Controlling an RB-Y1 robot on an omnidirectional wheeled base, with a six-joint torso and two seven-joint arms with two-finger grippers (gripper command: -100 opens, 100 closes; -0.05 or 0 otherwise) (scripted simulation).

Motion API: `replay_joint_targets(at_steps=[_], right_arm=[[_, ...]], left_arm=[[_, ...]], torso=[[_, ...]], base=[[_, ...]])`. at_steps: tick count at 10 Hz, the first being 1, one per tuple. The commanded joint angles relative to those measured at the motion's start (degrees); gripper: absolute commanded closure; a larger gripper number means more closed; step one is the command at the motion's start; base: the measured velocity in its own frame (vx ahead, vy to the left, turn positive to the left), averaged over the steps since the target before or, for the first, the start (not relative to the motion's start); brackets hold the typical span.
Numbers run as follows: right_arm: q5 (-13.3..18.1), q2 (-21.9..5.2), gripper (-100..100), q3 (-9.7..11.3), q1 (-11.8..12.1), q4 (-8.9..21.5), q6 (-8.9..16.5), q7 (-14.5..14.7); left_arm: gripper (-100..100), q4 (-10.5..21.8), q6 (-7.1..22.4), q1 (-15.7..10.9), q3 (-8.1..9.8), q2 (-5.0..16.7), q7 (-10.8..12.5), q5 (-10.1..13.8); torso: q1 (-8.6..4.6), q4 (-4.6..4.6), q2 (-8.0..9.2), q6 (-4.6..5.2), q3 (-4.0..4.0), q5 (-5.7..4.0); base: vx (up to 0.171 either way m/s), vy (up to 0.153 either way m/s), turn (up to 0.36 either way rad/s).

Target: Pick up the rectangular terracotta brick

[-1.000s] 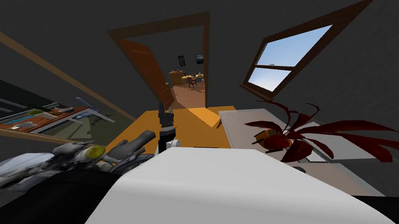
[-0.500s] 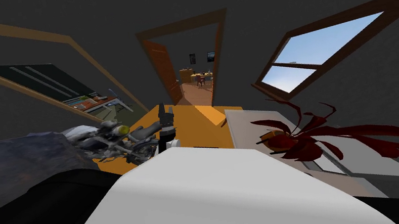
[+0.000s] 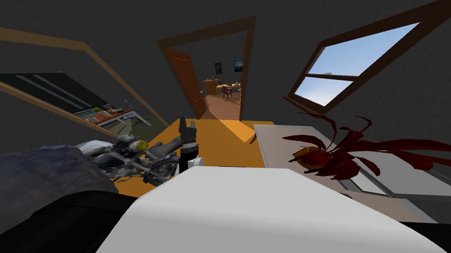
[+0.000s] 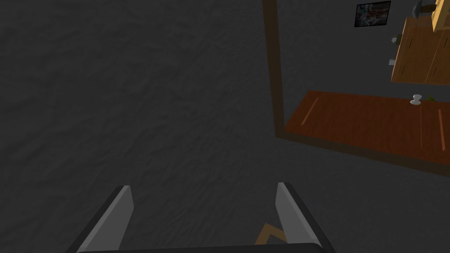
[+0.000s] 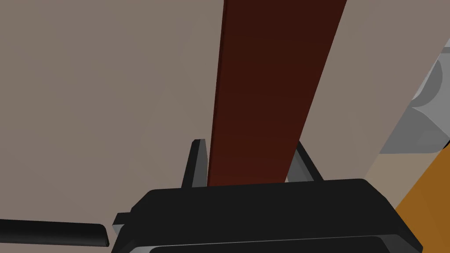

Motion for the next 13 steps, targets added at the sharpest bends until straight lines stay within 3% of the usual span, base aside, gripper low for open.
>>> replay_joint_targets(at_steps=[1,2,3,5,11,12,13], right_arm=[[0.0,0.0,100,0.0,0.0,0.0,0.0,0.0],[0.0,0.0,0,0.0,0.0,0.0,0.0,0.0],[0.3,-1.2,100,0.0,0.7,-1.8,0.7,0.7],[0.5,-2.3,100,-0.2,1.3,-2.7,0.4,2.3],[1.1,-5.5,100,-1.0,3.2,-5.7,-0.3,7.3],[1.0,-4.7,100,-0.9,2.7,-4.7,-0.3,6.5],[1.0,-4.7,0,-0.9,2.8,-4.7,-0.4,6.8]], left_arm=[[0,0.0,0.0,0.0,0.0,0.0,0.0,0.0],[0,0.0,0.0,0.0,0.0,0.0,0.0,0.0],[0,0.0,0.0,0.0,0.0,0.0,0.0,0.0],[0,0.0,0.0,0.0,0.01,0.0,0.0,0.0],[0,0.0,0.0,0.0,0.0,0.0,0.0,0.0],[0,0.0,0.0,0.0,0.01,0.0,0.0,0.0],[0,0.0,0.0,0.0,0.0,0.0,0.0,0.0]], torso=[[0.0,0.0,0.0,0.0,0.0,0.0],[0.01,-0.01,-0.01,0.0,-0.01,0.02],[0.02,-0.01,-0.02,0.0,-0.01,0.03],[-0.03,-0.14,-0.55,0.08,-0.32,0.05],[0.17,-0.12,-0.36,0.0,-0.23,0.17],[0.2,-0.15,-0.51,0.05,-0.31,0.2],[0.18,-0.12,-0.37,-0.07,-0.24,0.21]], base=[[0.0,0.0,0.0],[0.0,0.0,0.0],[0.117,-0.011,-0.27],[0.169,-0.023,-0.287],[0.11,0.003,-0.181],[0.076,0.014,-0.072],[0.01,0.004,0.012]])
